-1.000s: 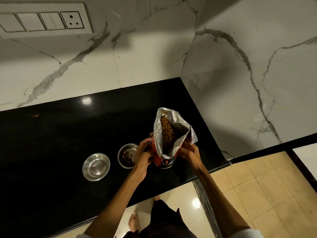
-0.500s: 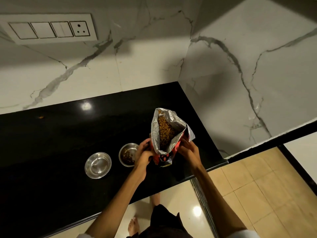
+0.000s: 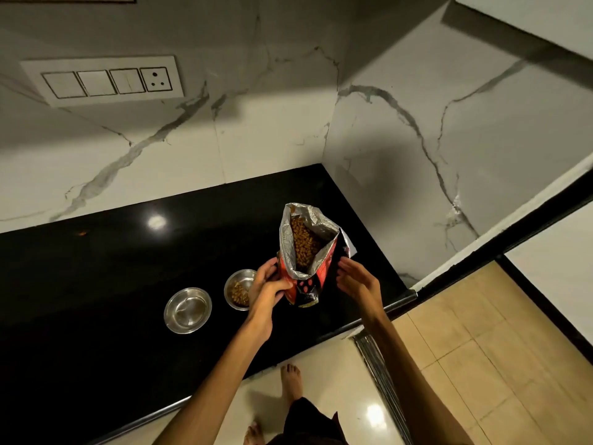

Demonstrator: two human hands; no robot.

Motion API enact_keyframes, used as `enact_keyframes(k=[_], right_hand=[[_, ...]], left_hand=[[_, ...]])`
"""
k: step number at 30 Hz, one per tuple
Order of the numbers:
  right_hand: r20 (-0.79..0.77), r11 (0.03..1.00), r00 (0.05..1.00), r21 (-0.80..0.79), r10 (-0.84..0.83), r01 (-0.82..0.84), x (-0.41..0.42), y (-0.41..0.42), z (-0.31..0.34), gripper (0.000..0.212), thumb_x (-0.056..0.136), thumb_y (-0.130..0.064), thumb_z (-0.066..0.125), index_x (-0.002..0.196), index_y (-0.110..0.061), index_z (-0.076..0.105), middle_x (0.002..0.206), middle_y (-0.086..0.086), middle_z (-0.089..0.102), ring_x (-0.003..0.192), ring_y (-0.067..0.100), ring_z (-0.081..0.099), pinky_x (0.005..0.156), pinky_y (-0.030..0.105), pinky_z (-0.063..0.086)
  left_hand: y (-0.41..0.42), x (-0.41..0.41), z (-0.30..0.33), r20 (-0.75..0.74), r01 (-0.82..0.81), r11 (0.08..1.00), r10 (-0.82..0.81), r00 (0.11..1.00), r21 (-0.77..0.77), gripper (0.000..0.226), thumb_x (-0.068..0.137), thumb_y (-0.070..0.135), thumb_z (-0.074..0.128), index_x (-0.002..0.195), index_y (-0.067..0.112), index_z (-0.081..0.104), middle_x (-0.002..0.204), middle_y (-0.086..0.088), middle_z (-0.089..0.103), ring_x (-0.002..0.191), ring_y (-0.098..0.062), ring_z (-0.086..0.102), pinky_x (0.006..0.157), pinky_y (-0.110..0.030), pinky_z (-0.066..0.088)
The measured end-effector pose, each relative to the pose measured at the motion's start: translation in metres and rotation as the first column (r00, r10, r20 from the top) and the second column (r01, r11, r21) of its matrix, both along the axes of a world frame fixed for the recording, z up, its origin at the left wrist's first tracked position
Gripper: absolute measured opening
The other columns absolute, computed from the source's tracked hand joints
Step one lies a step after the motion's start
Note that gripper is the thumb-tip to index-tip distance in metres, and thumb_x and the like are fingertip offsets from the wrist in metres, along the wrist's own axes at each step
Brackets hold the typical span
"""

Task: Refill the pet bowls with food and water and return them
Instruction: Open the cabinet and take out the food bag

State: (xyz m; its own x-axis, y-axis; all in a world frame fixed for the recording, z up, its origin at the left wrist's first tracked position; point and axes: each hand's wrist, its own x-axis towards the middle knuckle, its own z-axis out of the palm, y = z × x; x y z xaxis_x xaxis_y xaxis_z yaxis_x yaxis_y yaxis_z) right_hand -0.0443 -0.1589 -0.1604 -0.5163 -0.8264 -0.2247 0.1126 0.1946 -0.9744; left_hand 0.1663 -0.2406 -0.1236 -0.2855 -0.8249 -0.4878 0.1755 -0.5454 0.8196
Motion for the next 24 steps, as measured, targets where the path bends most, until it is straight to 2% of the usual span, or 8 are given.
enact_keyframes(k=[3, 5, 7, 9, 12, 16, 21, 24], right_hand=[[-0.027, 1.000, 1.000, -0.028, -0.013, 0.012, 0.005, 0.007, 0.007, 0.044, 0.094, -0.006, 0.065, 0.138, -0.014, 0.065, 0.134, 0.003, 0.071, 0.124, 0.021, 0.068, 0.102, 0.038, 0.058], [-0.046, 0.999, 0.999, -0.045, -0.022, 0.020, 0.009, 0.012, 0.015, 0.043, 0.098, 0.006, 0.060, 0.137, -0.012, 0.066, 0.132, 0.005, 0.072, 0.122, 0.022, 0.069, 0.101, 0.038, 0.059], [-0.056, 0.997, 0.998, -0.069, -0.025, 0.021, 0.014, 0.015, 0.026, 0.043, 0.098, 0.009, 0.059, 0.135, -0.011, 0.066, 0.130, 0.006, 0.073, 0.120, 0.022, 0.070, 0.100, 0.036, 0.059], [-0.067, 0.996, 0.997, -0.092, -0.028, 0.022, 0.019, 0.018, 0.039, 0.042, 0.097, 0.005, 0.062, 0.135, -0.012, 0.067, 0.130, 0.005, 0.073, 0.119, 0.020, 0.070, 0.101, 0.035, 0.058], [-0.084, 0.990, 0.995, -0.140, -0.046, 0.034, 0.028, 0.021, 0.060, 0.049, 0.086, -0.013, 0.070, 0.135, -0.012, 0.067, 0.128, 0.002, 0.075, 0.117, 0.018, 0.071, 0.098, 0.031, 0.059], [-0.110, 0.980, 0.992, -0.196, -0.067, 0.044, 0.035, 0.024, 0.087, 0.054, 0.080, -0.020, 0.071, 0.133, -0.011, 0.068, 0.126, 0.001, 0.075, 0.114, 0.015, 0.072, 0.089, 0.020, 0.058], [-0.174, 0.971, 0.983, -0.237, -0.062, 0.020, 0.035, 0.028, 0.119, 0.051, 0.084, -0.022, 0.071, 0.135, -0.017, 0.067, 0.130, -0.004, 0.074, 0.118, 0.014, 0.071, 0.104, 0.035, 0.057], [-0.218, 0.957, 0.971, -0.288, -0.095, 0.029, 0.033, 0.032, 0.143, 0.051, 0.085, -0.023, 0.072, 0.136, -0.017, 0.067, 0.131, -0.005, 0.073, 0.122, 0.013, 0.069, 0.106, 0.036, 0.055]], left_hand=[[0.005, 0.005, 0.009, 0.008, 0.008, 0.999, -0.008, 1.000, -0.036, 0.063, 0.082, -0.001, 0.069, 0.135, 0.031, 0.060, 0.139, 0.007, 0.057, 0.125, -0.007, 0.055, 0.108, -0.040, 0.045], [0.008, 0.008, 0.016, 0.003, 0.002, 0.999, -0.002, 1.000, -0.049, 0.063, 0.083, 0.000, 0.069, 0.137, 0.030, 0.059, 0.138, 0.007, 0.057, 0.122, -0.006, 0.056, 0.113, -0.042, 0.043], [0.010, 0.012, 0.023, 0.007, -0.005, 0.998, 0.005, 1.000, -0.061, 0.064, 0.084, 0.001, 0.069, 0.140, 0.028, 0.058, 0.139, 0.007, 0.057, 0.118, -0.003, 0.056, 0.114, -0.042, 0.042], [0.011, 0.016, 0.031, 0.016, -0.028, 0.997, 0.029, 0.999, -0.077, 0.064, 0.084, 0.002, 0.070, 0.141, 0.027, 0.058, 0.142, 0.004, 0.056, 0.116, -0.001, 0.056, 0.114, -0.042, 0.041], [0.013, 0.021, 0.044, 0.023, -0.065, 0.991, 0.069, 0.997, -0.120, 0.062, 0.084, 0.003, 0.072, 0.140, 0.027, 0.060, 0.142, 0.002, 0.057, 0.120, -0.006, 0.056, 0.111, -0.040, 0.044], [0.012, 0.024, 0.064, 0.002, -0.039, 0.976, 0.041, 0.999, -0.214, 0.059, 0.085, 0.004, 0.072, 0.138, 0.028, 0.061, 0.143, 0.001, 0.057, 0.121, -0.005, 0.056, 0.099, -0.030, 0.046], [0.013, 0.014, 0.102, -0.019, -0.042, 0.946, 0.038, 0.999, -0.322, 0.055, 0.085, 0.002, 0.073, 0.133, 0.026, 0.063, 0.134, 0.008, 0.062, 0.123, -0.006, 0.056, 0.111, -0.039, 0.045], [0.015, 0.004, 0.125, -0.037, -0.009, 0.918, -0.006, 0.999, -0.397, 0.053, 0.084, 0.001, 0.073, 0.129, 0.028, 0.065, 0.130, 0.011, 0.065, 0.125, -0.007, 0.058, 0.110, -0.037, 0.046]])
